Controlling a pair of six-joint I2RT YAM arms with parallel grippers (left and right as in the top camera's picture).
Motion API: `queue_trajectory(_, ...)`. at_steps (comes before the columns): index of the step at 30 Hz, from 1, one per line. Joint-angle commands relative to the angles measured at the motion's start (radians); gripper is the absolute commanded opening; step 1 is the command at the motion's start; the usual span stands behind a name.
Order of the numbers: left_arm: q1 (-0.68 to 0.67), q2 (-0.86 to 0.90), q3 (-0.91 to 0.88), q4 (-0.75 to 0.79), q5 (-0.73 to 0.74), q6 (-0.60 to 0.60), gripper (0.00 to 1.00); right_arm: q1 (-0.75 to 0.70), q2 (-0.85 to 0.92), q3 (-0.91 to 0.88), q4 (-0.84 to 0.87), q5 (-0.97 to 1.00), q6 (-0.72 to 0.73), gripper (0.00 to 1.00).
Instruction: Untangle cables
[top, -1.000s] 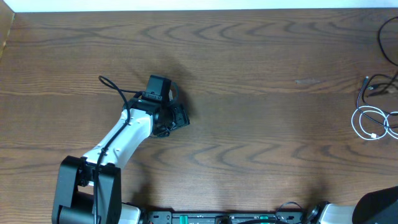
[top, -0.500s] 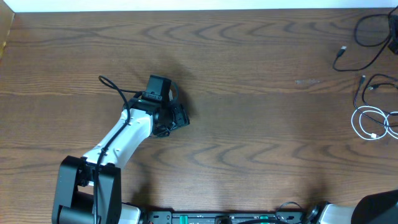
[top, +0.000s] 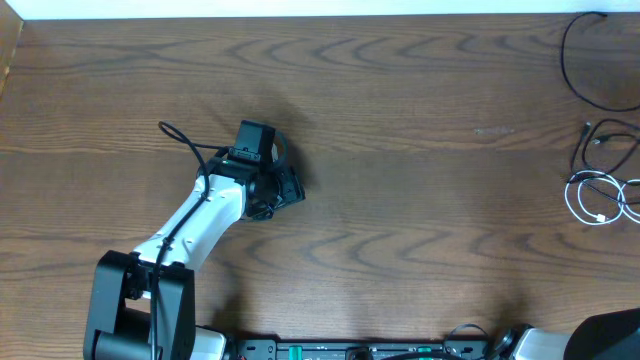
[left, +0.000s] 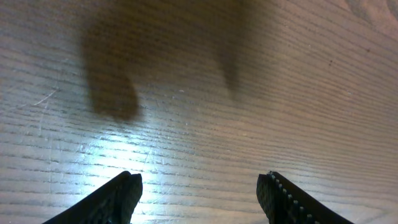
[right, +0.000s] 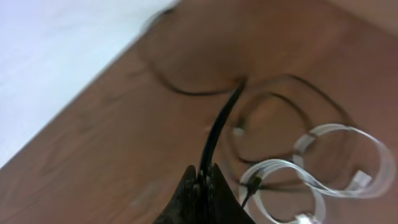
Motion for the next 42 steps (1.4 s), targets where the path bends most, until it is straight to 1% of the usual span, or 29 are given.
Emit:
queue_trajectory(1,-0.002,0.002,-0.007,0.001,0.0,-0.008,0.65,-0.014,-0.015,0.012,0.0,0.182,0.071,0.01)
queue_trajectory(6,-0.002,0.002,-0.007,0.0,0.0,-0.008,0.65,-0.028,-0.008,0.012,0.031,0.183,0.071,0.01)
queue_trajectory(13,-0.002,0.002,-0.007,-0.007,0.0,-0.008,0.65,-0.046,0.058,0.012,0.092,0.188,0.071,0.01)
queue_trajectory(14,-0.002,0.002,-0.007,-0.007,0.0,-0.008,0.65,-0.046,0.072,0.012,0.105,0.187,0.071,0.05)
queue_trajectory(15,-0.002,0.002,-0.007,-0.007,0.0,-0.008,0.65,-0.046,0.084,0.012,0.111,0.186,0.07,0.11)
queue_trajectory(16,-0.002,0.002,-0.007,-0.007,0.0,-0.008,0.65,-0.046,0.098,0.012,0.112,0.185,0.07,0.21)
queue_trajectory(17,-0.002,0.002,-0.007,-0.007,0.0,-0.008,0.65,-0.046,0.109,0.012,0.105,0.18,0.07,0.37)
queue_trajectory(19,-0.002,0.002,-0.007,-0.007,0.0,-0.008,0.65,-0.046,0.127,0.012,0.071,0.175,0.07,0.54)
queue_trajectory(23,-0.002,0.002,-0.007,-0.007,0.0,-0.008,0.65,-0.046,0.13,0.012,0.028,0.175,0.07,0.7)
queue_trajectory(25,-0.002,0.002,-0.007,-0.007,0.0,-0.008,0.65,-0.046,0.13,0.012,0.03,0.174,0.07,0.76)
queue_trajectory(27,-0.002,0.002,-0.007,-0.007,0.0,-0.008,0.65,-0.046,0.13,0.012,0.03,0.152,0.069,0.8)
queue_trajectory(31,-0.002,0.002,-0.007,-0.007,0.0,-0.008,0.65,-0.044,0.13,0.012,0.014,-0.021,0.032,0.8)
queue_trajectory(33,-0.002,0.002,-0.007,-0.004,0.0,-0.008,0.65,-0.04,0.13,0.012,-0.021,-0.119,0.031,0.8)
queue_trajectory(35,-0.002,0.002,-0.007,0.009,0.0,0.01,0.65,-0.031,0.13,0.012,-0.058,-0.195,0.001,0.82)
queue_trajectory(36,-0.002,0.002,-0.007,0.024,0.001,0.034,0.65,-0.021,0.13,0.012,-0.076,-0.23,-0.027,0.83)
queue_trajectory(37,-0.008,0.002,-0.006,0.058,0.0,0.102,0.65,0.013,0.13,0.012,-0.119,-0.262,-0.095,0.86)
queue_trajectory(38,-0.012,0.002,-0.006,0.071,0.0,0.133,0.66,0.032,0.13,0.012,-0.135,-0.264,-0.124,0.87)
queue_trajectory(40,-0.026,0.002,-0.006,0.093,-0.01,0.189,0.65,0.08,0.13,0.012,-0.169,-0.262,-0.183,0.93)
queue_trajectory(42,-0.051,0.002,-0.004,0.092,-0.087,0.226,0.66,0.148,0.13,0.012,-0.21,-0.238,-0.228,0.99)
